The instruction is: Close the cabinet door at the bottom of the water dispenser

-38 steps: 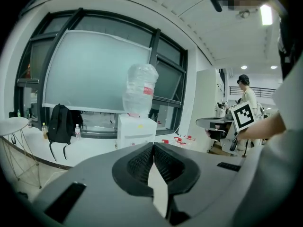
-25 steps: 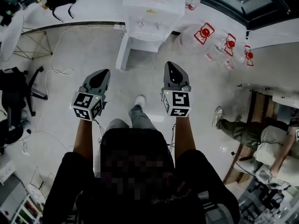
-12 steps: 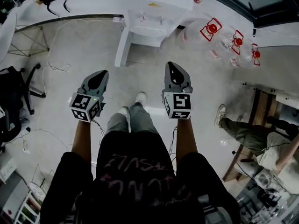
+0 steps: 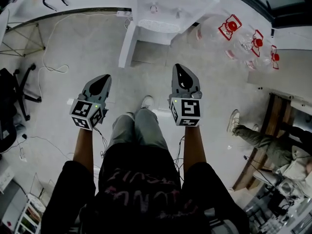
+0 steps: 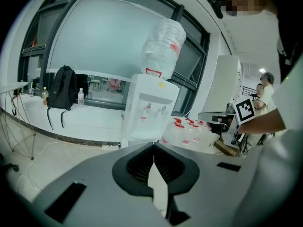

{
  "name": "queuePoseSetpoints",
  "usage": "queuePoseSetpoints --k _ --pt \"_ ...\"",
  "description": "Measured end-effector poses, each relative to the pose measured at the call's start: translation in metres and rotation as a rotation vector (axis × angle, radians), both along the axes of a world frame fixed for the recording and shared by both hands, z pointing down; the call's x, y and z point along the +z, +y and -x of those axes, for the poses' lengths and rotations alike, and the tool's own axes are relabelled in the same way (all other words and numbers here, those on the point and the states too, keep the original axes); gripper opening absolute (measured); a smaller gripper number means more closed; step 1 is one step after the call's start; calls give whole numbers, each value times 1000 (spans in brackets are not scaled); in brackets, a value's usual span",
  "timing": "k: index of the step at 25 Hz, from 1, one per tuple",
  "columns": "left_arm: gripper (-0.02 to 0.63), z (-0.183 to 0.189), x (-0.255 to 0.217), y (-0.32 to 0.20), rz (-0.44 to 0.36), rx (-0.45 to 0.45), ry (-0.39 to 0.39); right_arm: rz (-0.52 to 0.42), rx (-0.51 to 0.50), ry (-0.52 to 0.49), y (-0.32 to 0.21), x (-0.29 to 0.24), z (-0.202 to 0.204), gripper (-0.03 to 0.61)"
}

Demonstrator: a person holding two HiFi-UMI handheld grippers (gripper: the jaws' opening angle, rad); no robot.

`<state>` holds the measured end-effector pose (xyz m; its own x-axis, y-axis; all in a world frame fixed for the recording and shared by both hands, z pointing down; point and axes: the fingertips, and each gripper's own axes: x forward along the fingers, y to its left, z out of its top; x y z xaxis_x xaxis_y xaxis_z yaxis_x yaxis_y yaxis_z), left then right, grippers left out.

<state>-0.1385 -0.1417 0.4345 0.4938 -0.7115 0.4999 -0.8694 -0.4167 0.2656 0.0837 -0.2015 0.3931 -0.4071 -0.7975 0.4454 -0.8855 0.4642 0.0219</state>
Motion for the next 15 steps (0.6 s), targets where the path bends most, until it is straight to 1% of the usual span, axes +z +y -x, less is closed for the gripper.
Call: queuePoseSetpoints --k 5,8,10,13,15 --pt "15 10 39 3 -13 -19 8 0 0 -10 1 43 7 14" --pt "15 14 67 4 -20 -41 44 -19 0 -12 -2 69 10 14" --pt "15 16 88 4 -27 -50 54 -27 13 -16 -5 89 8 14" --pt "15 15 119 3 -40 -47 48 -9 11 -2 -3 122 3 14" --pt "15 14 137 2 -50 -47 40 -14 10 4 -4 141 2 14"
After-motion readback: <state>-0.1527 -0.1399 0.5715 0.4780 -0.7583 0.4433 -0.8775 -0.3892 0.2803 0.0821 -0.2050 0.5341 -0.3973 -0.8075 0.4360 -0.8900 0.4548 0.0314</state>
